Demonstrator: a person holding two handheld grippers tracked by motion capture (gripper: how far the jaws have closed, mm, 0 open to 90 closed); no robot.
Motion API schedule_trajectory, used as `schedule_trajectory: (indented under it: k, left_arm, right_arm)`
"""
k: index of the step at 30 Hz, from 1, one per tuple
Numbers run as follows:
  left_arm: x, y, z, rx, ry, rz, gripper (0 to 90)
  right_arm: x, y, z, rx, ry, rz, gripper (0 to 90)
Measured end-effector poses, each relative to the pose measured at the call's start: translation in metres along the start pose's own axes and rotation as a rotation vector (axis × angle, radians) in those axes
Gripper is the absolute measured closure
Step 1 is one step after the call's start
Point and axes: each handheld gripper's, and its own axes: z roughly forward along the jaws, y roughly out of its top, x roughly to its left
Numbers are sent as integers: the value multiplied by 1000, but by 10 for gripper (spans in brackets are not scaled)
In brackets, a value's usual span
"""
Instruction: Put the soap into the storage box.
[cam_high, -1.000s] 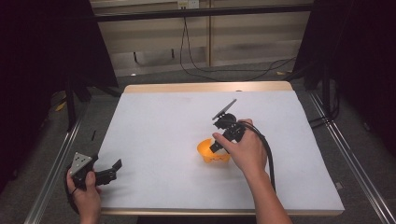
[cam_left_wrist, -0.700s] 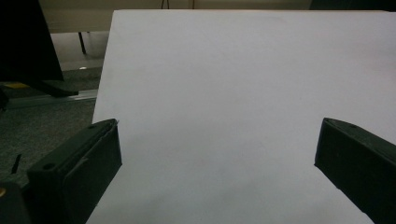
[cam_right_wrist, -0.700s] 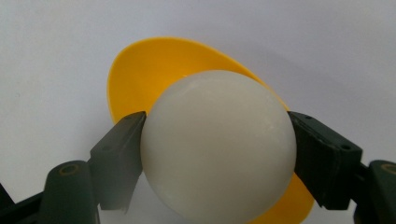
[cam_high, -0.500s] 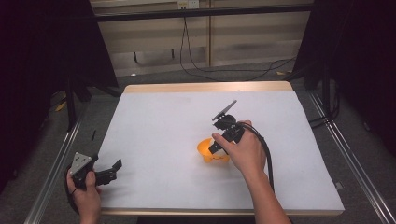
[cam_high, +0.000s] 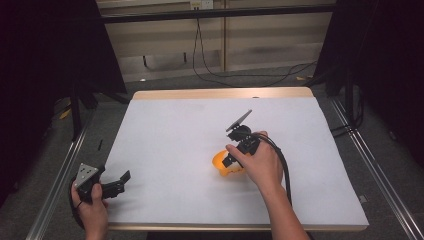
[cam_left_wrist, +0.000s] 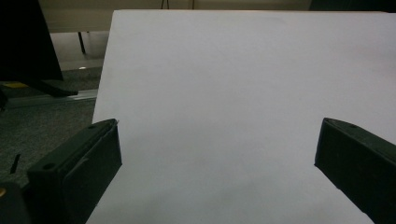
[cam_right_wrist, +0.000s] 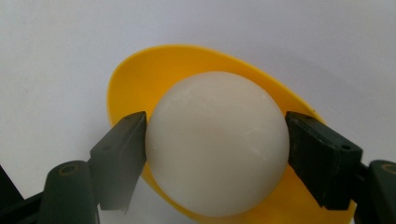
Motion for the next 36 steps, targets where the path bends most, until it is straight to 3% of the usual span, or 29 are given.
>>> schedule_trajectory:
  k: [7, 15, 18, 19, 21, 24, 36]
  left_arm:
    - [0, 0, 0, 0, 0, 1, 4]
    - [0, 0, 0, 0, 0, 1, 4]
    - [0, 0, 0, 0, 0, 0, 4]
    - [0, 0, 0, 0, 0, 0, 4]
    - [0, 0, 0, 0, 0, 1, 4]
    - [0, 0, 0, 0, 0, 1, 4]
    - [0, 0, 0, 3, 3, 13, 4]
  right_arm:
    - [0, -1, -11, -36, -9, 8, 218]
    - [-5, -9, -24, -75, -63, 20, 69]
    - [-12, -16, -32, -139, -65, 57, 0]
    - [-12, -16, -32, -139, -65, 57, 0]
    - [-19, -24, -38, -204, -98, 78, 0]
    - [-27, -32, -43, -234, -90, 102, 0]
    - [-54, -70, -62, -316, -144, 149, 0]
